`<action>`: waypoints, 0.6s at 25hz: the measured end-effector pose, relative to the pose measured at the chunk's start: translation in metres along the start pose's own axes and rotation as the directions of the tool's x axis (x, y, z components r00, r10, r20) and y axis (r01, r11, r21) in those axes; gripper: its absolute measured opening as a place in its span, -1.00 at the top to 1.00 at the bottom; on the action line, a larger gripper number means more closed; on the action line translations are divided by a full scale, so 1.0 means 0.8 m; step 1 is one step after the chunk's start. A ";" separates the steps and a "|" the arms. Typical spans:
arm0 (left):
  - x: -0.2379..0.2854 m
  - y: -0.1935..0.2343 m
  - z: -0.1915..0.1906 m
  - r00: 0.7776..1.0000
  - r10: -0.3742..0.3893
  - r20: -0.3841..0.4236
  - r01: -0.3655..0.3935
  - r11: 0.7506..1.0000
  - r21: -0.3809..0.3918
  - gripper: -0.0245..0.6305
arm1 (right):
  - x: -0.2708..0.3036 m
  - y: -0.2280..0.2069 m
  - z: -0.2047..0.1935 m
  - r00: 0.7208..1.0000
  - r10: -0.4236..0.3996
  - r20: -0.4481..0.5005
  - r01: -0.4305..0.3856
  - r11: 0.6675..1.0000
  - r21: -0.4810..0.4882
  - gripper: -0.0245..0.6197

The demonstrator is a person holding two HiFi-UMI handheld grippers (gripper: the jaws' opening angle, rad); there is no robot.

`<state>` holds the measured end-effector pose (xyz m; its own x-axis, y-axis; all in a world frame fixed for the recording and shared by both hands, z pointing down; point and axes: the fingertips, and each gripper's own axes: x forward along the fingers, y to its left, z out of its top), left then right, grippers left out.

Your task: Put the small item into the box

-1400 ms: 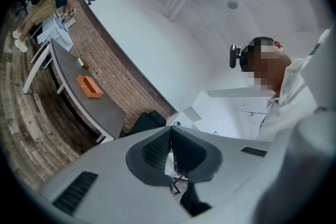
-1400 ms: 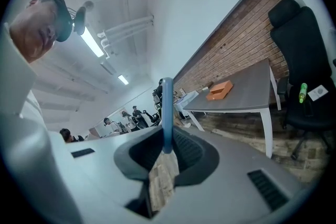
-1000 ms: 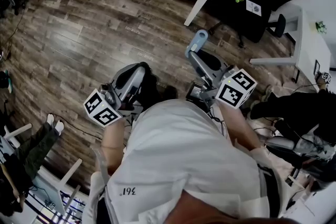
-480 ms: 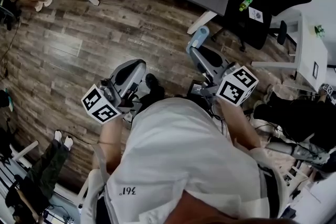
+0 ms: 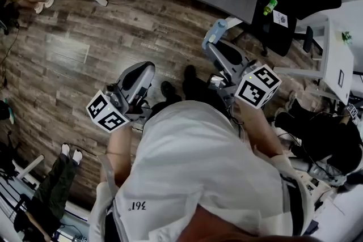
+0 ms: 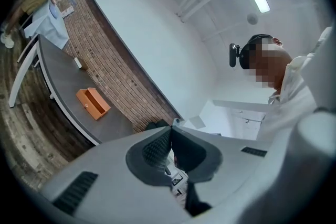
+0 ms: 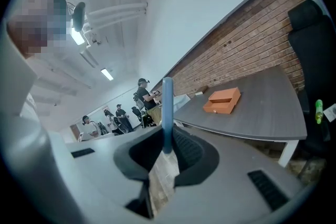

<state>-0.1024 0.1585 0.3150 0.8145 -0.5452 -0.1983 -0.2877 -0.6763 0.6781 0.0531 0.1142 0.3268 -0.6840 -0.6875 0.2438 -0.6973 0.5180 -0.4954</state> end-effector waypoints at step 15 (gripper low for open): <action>0.112 0.109 0.079 0.992 0.115 0.053 -0.117 0.992 0.047 0.90 | 0.140 -0.116 0.088 0.989 0.130 -0.076 -0.132 0.991 -0.026 0.71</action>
<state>-0.0861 0.0191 0.3118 0.7484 -0.6446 -0.1561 -0.4046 -0.6302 0.6626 0.0565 -0.0466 0.3415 -0.7830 -0.5737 0.2404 -0.6062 0.6171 -0.5017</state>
